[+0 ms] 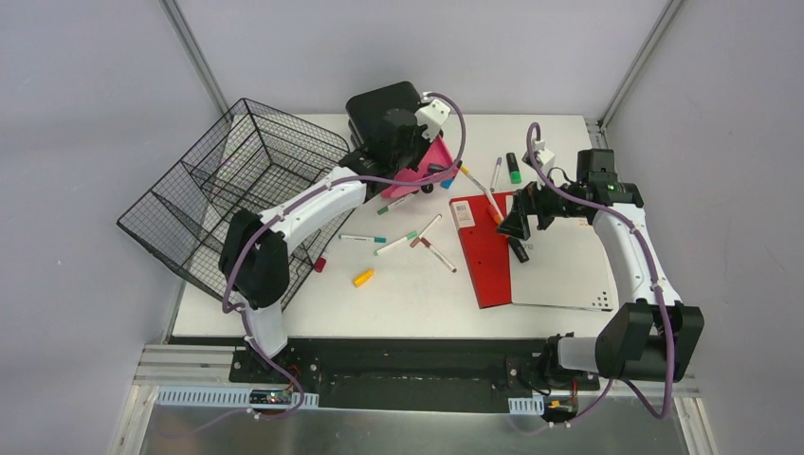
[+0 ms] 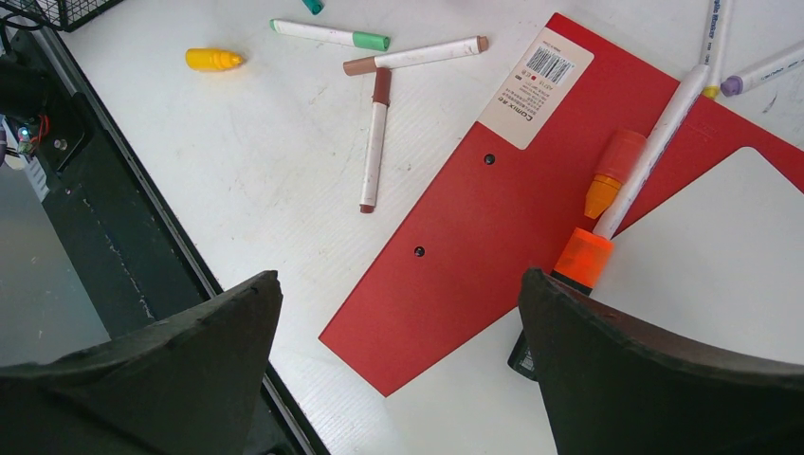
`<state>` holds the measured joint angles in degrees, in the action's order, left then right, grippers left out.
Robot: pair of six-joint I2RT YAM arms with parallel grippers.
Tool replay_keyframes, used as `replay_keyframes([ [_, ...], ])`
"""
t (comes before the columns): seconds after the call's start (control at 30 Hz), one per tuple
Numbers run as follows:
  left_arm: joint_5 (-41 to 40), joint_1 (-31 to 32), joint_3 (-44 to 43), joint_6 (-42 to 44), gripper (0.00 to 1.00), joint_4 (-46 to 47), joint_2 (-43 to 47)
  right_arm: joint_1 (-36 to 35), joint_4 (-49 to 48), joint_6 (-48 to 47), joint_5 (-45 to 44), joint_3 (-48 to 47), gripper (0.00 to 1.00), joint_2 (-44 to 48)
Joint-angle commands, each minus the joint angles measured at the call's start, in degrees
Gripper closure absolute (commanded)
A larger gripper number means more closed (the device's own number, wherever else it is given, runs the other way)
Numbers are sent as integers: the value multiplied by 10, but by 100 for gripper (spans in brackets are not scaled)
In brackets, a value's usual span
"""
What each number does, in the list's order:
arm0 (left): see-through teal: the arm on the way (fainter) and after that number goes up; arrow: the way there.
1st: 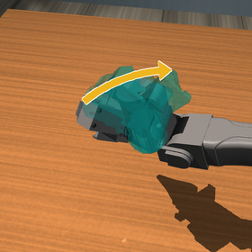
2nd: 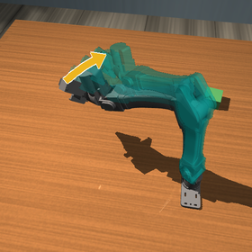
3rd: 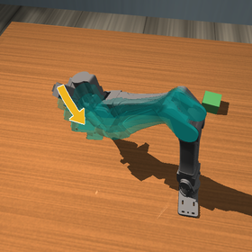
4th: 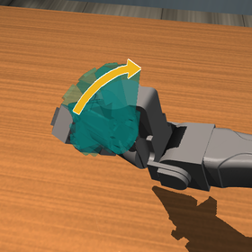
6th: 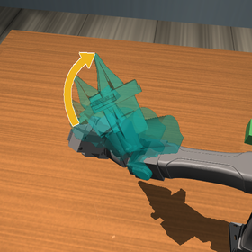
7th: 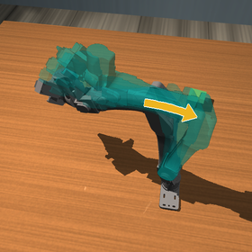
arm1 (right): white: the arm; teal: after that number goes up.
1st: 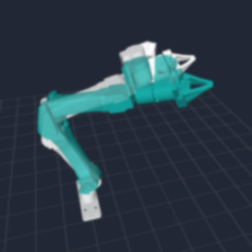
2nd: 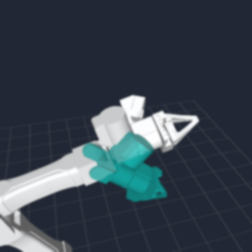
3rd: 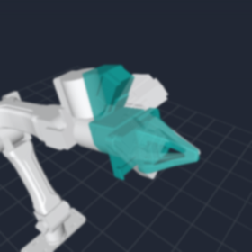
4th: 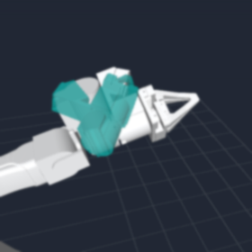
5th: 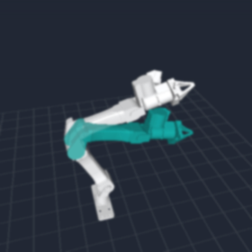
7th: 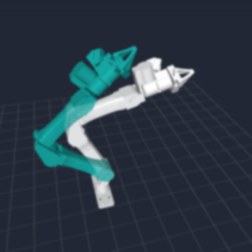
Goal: Organize the desk
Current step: Place the stationery in the drawer, then pick up the stationery from the center of the board.
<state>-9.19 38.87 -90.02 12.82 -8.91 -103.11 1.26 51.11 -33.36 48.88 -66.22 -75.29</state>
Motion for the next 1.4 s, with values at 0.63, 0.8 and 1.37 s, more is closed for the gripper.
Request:
replay_keyframes([
  [0.63,-19,-4,-62,-24,40,-21,-23,-3,-1,-14,13,-12,1,11],
  [0.8,50,-8,-41,-92,30,-50,24,-3,-1,-14,15,-12,1,14],
  [1.37,316,-87,141,-254,16,-40,187,-11,-35,16,22,2,1,-2],
])
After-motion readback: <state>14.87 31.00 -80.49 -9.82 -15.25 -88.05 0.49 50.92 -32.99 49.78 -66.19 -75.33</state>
